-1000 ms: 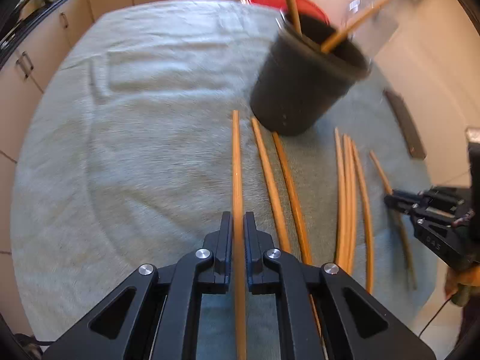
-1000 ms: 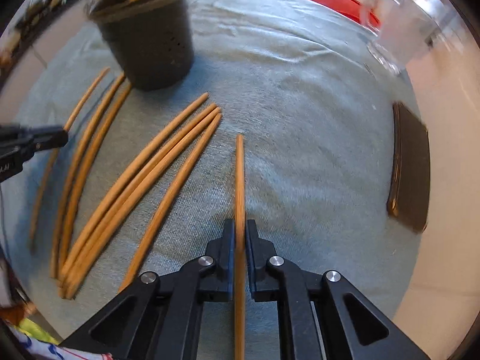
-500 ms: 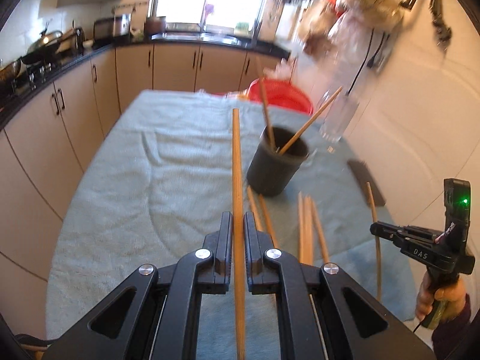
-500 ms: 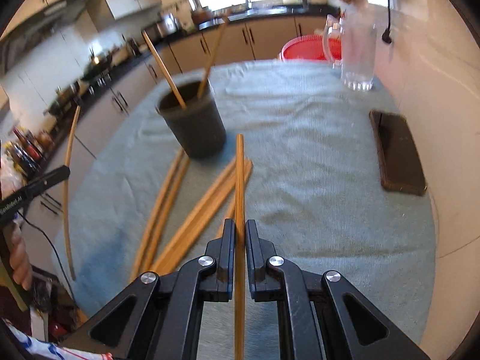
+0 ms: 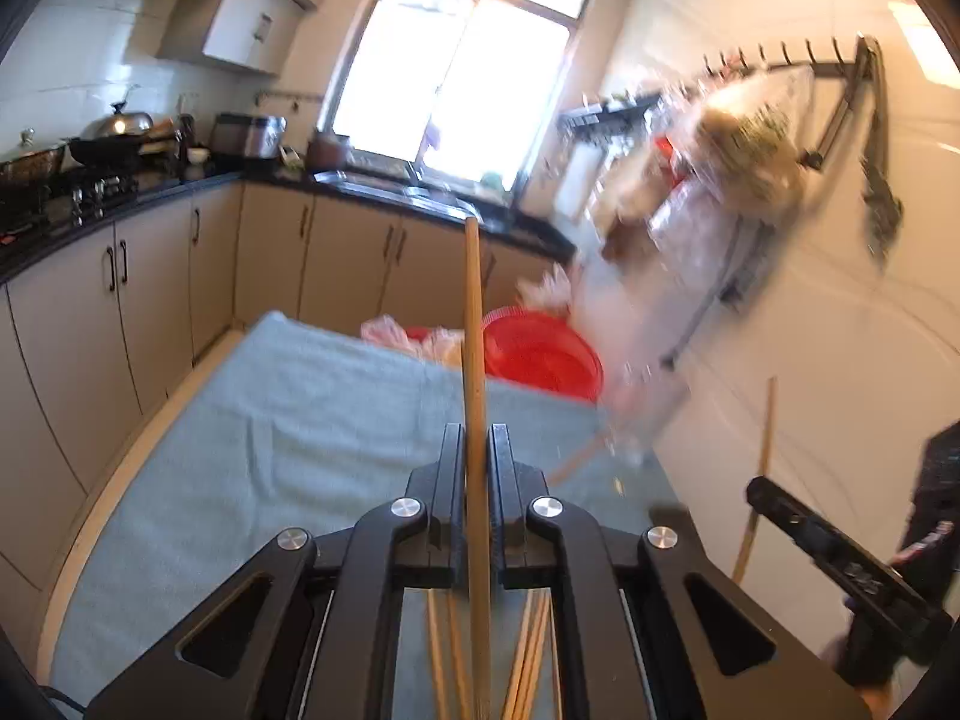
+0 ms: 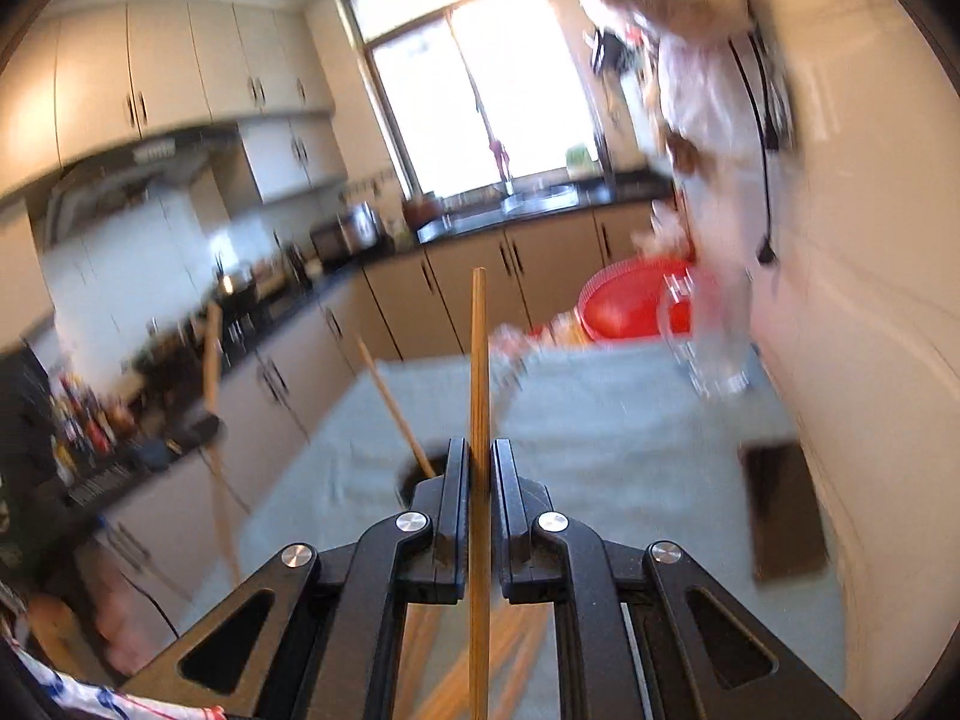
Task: Organize utensils
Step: 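Raise both chopsticks upright and lower them into the black holder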
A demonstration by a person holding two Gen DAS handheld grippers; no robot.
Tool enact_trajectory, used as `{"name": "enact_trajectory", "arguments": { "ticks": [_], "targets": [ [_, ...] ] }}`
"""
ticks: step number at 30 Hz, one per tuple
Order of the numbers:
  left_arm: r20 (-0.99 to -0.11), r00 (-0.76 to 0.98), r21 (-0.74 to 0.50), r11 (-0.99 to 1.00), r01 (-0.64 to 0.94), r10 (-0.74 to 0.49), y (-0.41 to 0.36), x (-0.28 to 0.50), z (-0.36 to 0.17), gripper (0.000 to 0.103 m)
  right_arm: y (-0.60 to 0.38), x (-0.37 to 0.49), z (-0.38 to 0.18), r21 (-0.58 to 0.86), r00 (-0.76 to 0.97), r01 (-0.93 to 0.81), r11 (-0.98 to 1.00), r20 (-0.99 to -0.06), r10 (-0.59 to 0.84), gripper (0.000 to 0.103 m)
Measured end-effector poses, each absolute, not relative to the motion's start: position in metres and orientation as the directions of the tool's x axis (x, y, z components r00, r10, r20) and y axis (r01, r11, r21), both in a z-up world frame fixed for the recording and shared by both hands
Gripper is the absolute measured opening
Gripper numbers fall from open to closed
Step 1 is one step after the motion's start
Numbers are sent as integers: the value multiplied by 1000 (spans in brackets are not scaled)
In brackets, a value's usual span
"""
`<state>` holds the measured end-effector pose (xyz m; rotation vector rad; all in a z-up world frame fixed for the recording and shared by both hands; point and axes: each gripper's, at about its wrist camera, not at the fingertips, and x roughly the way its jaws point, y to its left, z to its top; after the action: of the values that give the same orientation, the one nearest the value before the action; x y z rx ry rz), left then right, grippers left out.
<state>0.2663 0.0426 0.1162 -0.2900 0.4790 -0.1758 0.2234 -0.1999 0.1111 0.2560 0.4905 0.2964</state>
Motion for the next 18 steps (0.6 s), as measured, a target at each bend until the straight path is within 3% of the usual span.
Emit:
{"name": "enact_trajectory", "arguments": {
  "ticks": [9,18],
  "targets": [
    [-329,920,-333,938,99,-214,25,342,132,7,-156,294,137,252,931,-212,944,-243,274,7],
    [-343,917,-307,947,97,-205,4,385,102,7,-141,334,113,262,940,-198,945,-224,259,7]
  ]
}}
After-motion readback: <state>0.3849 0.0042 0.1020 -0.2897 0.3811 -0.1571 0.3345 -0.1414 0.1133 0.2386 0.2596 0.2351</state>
